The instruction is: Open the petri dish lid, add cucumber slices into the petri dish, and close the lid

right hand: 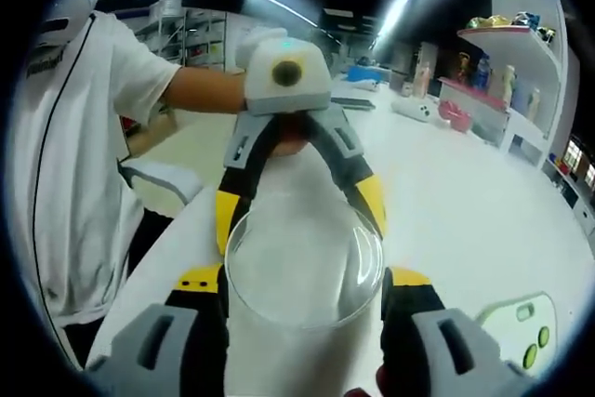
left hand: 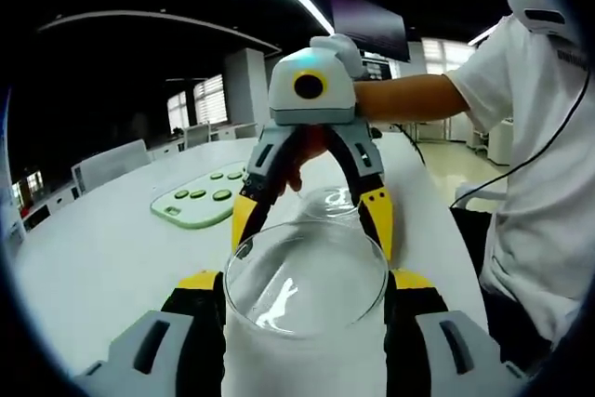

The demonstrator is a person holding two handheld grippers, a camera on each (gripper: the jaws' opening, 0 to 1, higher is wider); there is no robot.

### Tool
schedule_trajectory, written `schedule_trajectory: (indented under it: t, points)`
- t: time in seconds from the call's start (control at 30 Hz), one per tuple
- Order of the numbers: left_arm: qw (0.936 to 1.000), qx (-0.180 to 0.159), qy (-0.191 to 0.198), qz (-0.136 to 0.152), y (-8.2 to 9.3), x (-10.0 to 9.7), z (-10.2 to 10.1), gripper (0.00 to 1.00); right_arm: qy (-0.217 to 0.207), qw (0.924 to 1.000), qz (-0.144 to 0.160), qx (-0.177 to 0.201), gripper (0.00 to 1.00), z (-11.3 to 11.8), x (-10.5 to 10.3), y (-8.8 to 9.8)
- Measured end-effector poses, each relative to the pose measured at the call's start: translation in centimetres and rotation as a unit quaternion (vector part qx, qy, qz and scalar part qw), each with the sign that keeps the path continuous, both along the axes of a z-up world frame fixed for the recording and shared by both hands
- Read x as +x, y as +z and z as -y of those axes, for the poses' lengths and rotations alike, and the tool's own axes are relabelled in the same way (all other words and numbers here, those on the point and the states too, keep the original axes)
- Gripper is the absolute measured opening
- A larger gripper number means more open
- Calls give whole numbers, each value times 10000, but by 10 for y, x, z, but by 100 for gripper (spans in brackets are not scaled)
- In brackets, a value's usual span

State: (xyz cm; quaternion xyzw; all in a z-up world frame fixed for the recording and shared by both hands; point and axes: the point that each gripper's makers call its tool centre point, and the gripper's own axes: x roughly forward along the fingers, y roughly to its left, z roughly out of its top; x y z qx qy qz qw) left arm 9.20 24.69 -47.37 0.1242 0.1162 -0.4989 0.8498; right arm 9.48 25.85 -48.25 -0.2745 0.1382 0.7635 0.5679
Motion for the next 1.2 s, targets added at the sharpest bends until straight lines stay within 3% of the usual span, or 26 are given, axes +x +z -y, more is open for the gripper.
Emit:
schedule_trajectory:
  t: [0.83,1.2]
  points:
    - [9998,12,43,-196,-11,4,-3,69,-17,9999,-85,-75,65,-1,13,-11]
    - [9996,-40,50,-292,-13,4,-5,70,-27,9999,-89,-89,66,-2,5,-12]
